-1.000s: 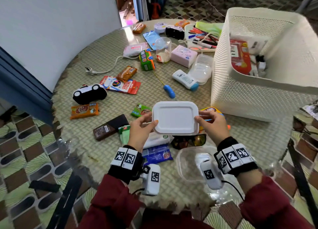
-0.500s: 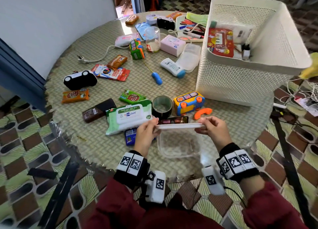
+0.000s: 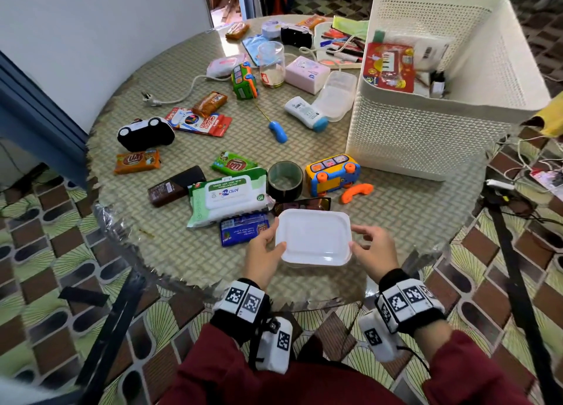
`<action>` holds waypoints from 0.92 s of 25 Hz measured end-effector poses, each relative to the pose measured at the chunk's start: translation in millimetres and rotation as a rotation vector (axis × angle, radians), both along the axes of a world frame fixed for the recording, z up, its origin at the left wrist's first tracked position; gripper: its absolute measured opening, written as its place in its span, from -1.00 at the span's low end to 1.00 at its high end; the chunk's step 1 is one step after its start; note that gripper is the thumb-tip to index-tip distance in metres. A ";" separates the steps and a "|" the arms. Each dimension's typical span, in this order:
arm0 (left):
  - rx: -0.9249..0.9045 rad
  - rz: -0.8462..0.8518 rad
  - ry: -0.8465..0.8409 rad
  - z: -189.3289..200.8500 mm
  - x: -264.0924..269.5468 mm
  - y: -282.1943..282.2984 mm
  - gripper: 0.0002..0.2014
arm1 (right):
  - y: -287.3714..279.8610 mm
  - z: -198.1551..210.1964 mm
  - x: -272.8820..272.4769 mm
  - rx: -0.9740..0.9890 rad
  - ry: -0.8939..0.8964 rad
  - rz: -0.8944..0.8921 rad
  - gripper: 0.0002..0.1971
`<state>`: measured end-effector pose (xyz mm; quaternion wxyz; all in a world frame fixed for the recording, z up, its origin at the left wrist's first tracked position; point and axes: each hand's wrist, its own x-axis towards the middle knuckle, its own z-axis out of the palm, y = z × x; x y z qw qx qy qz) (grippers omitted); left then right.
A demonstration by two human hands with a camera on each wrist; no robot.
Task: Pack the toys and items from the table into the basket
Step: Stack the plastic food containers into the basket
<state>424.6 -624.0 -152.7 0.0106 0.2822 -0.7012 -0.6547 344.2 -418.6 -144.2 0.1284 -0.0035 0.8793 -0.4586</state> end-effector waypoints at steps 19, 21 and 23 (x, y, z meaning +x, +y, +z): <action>-0.322 -0.320 -0.131 -6.6 -3.4 -5.1 -0.06 | -1.9 -4.3 -21.6 0.306 -0.084 0.499 0.06; -0.402 -0.429 -0.136 -4.2 -6.2 -7.6 0.01 | -4.5 -2.6 -26.6 0.356 -0.105 0.526 0.08; -0.451 -0.494 -0.150 -2.6 -8.2 -9.5 0.06 | -5.7 -3.5 -29.9 0.404 -0.128 0.545 0.08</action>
